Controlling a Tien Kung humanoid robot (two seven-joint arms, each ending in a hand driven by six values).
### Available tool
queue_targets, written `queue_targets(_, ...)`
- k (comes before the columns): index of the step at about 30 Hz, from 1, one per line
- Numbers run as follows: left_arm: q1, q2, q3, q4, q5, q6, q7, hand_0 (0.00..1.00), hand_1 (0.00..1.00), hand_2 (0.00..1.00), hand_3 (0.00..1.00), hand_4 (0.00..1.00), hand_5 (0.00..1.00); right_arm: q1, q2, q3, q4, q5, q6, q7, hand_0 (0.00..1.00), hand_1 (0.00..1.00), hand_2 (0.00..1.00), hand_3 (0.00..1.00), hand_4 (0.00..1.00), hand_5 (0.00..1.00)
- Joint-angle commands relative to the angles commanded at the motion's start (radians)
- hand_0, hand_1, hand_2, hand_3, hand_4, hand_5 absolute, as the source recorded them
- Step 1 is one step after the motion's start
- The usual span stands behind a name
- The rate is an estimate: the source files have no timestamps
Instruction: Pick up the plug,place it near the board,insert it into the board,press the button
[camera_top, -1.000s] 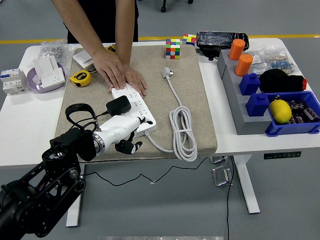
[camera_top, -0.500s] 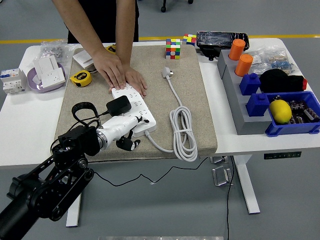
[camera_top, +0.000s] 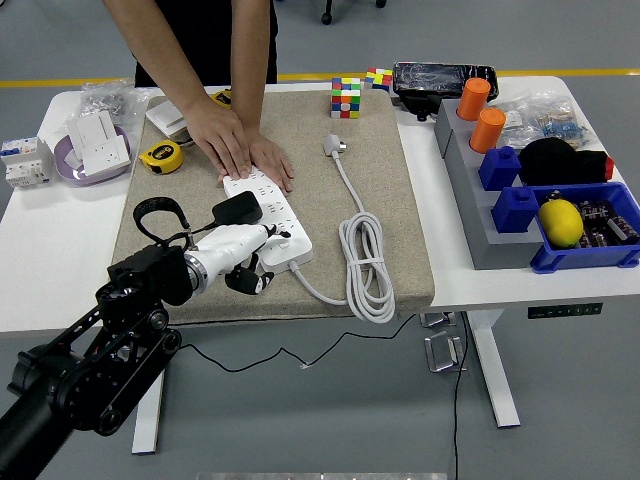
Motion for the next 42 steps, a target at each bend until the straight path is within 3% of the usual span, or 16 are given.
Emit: queue_targets(42,0.001,0.004,0.014,0.029,0.0,-0.025,-0.006,0.176,0.041,0.145,0.858,0.618,0.002,-0.002,-0.001,-0.001,0.0,0.001,-0.002,0.0,0.882,0.829,0.807,0.829,0.998,0.998)
